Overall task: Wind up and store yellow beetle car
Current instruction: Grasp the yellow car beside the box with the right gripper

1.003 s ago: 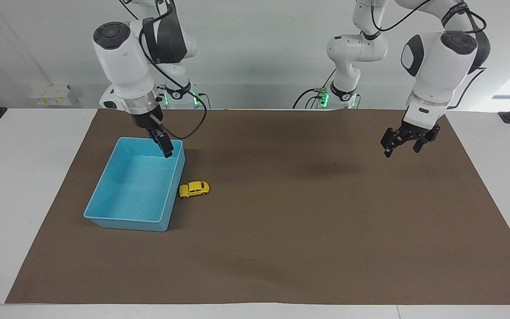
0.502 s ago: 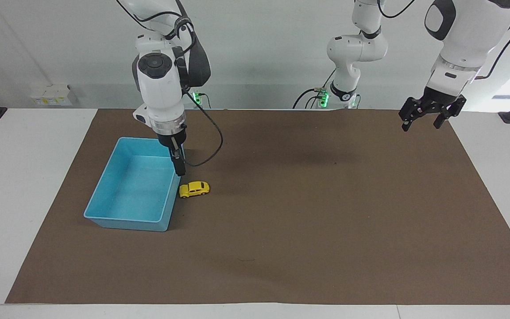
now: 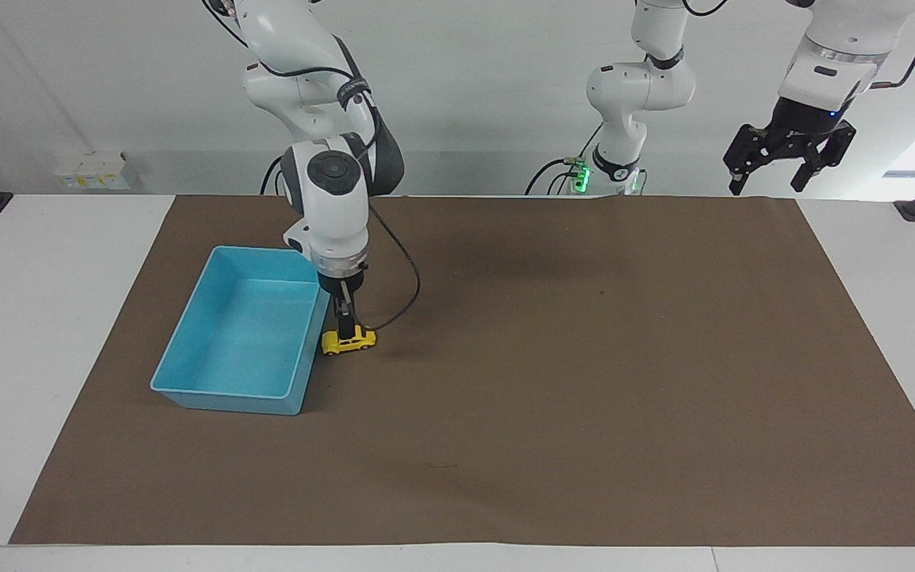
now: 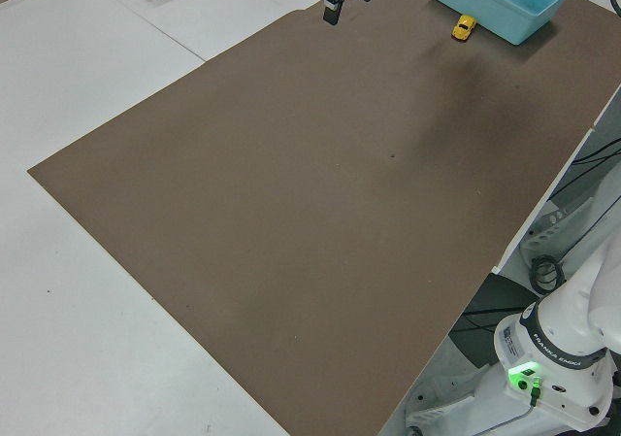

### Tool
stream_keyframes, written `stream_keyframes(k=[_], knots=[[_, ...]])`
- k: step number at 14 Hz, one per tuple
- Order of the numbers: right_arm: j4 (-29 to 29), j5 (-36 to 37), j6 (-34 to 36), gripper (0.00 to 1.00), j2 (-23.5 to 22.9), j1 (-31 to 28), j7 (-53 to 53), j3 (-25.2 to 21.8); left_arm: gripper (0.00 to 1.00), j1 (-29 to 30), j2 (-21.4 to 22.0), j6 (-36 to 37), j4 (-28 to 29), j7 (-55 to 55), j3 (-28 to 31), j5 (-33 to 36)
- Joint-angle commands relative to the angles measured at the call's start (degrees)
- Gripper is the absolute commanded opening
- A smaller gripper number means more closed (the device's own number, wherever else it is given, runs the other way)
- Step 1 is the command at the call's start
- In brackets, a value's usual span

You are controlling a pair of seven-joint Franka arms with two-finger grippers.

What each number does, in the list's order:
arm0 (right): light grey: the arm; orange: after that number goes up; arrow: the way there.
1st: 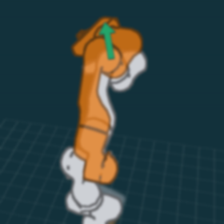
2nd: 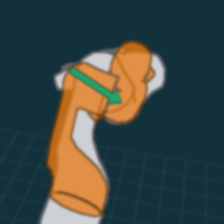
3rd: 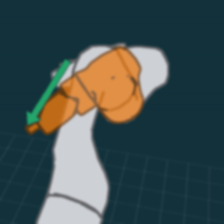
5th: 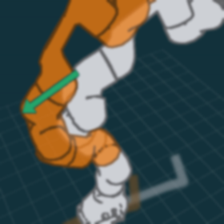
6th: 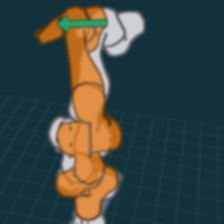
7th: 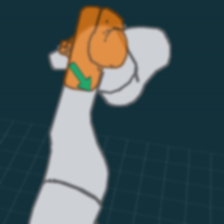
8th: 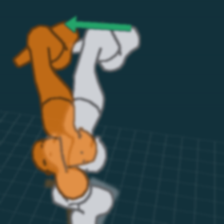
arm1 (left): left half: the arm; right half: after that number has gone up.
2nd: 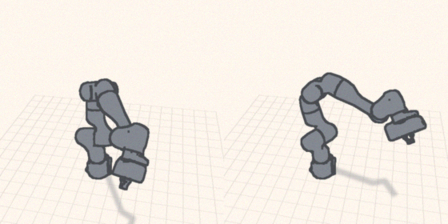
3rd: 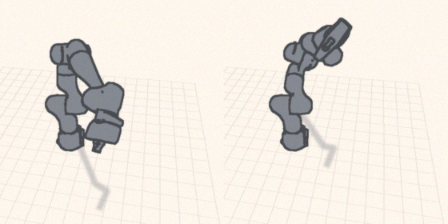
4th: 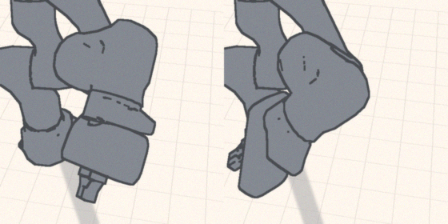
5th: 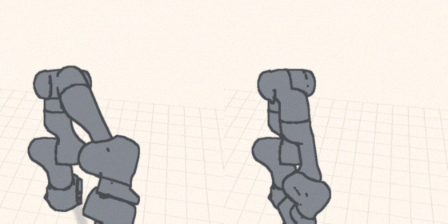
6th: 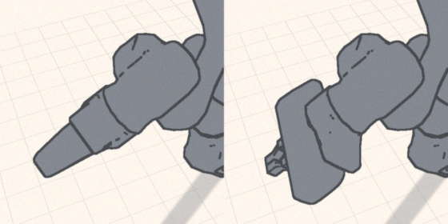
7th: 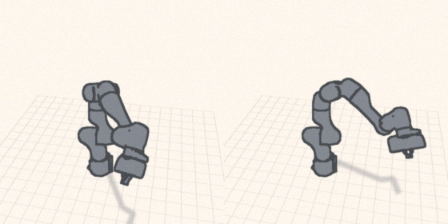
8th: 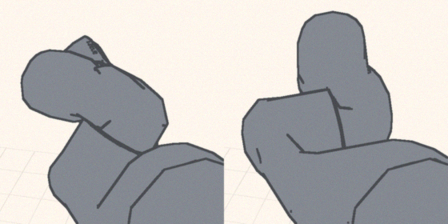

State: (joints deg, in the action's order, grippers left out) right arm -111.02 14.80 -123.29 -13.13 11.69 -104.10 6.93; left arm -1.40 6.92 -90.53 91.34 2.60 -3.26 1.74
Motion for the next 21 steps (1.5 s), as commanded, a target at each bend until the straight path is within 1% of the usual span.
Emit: stream_keyframes(k=[1, 3, 5, 7, 8, 9, 10, 13, 14, 15, 19, 21], knots=[[-2.27, 5.83, -3.17, 1.0, -2.42, 1.66, -6.88, 0.28, 1.0, 0.0, 0.81, 1.58, -0.72, -0.5, -0.08, -1.04], [-3.49, 8.91, -5.19, 1.0, -3.83, 1.93, -10.58, 0.37, 1.0, 0.0, 0.73, 1.06, -0.9, -0.49, -0.16, -1.04], [-6.3, 12.51, -8.18, 1.0, -4.1, 2.02, -13.4, 0.28, 1.0, 0.0, 1.07, 1.67, -0.2, -1.11, -0.16, -1.22], [-8.59, 14.2, -11.26, 1.0, -3.92, 1.15, -14.11, 0.28, 1.0, 0.52, 1.08, 1.41, 1.12, -1.2, 0.01, -3.66], [-8.77, 14.2, -11.35, 0.79, -3.84, 1.05, -14.11, 0.28, 1.0, 0.61, 0.9, 1.06, 1.3, -2.5, 0.1, -4.03], [-8.69, 14.11, -11.27, 0.22, -3.84, 1.14, -14.2, 0.28, 1.0, 0.7, 0.9, 1.06, 1.3, -4.26, 0.1, -4.03], [-8.51, 14.03, -11.18, 0.0, -4.01, 1.05, -14.55, 0.37, 1.0, 0.7, 0.9, 1.32, 1.39, -4.88, 0.1, -4.03], [-6.67, 14.03, -8.73, 0.0, -4.1, 1.93, -15.78, 0.37, 1.0, 0.96, 1.07, 1.93, 1.56, -4.71, 0.36, -4.03], [-5.88, 13.94, -7.59, 0.0, -4.1, 2.45, -15.87, 0.37, 1.0, 0.96, 0.99, 1.85, 2.96, -4.71, 0.36, -3.86], [-5.09, 13.42, -6.27, 0.0, -4.1, 4.37, -15.78, 0.37, 1.0, 0.96, 1.07, 1.67, 3.41, -4.63, 0.36, -3.85], [-0.43, 10.69, -1.08, 0.0, -4.01, 7.29, -15.7, 0.46, 1.0, 0.96, 1.08, 1.67, 3.41, -4.54, 0.36, -3.5], [1.93, 9.9, 1.11, 0.0, -3.49, 7.29, -14.74, 0.54, 1.0, 0.96, 0.99, 1.32, 3.32, -4.54, 0.36, -3.41]])
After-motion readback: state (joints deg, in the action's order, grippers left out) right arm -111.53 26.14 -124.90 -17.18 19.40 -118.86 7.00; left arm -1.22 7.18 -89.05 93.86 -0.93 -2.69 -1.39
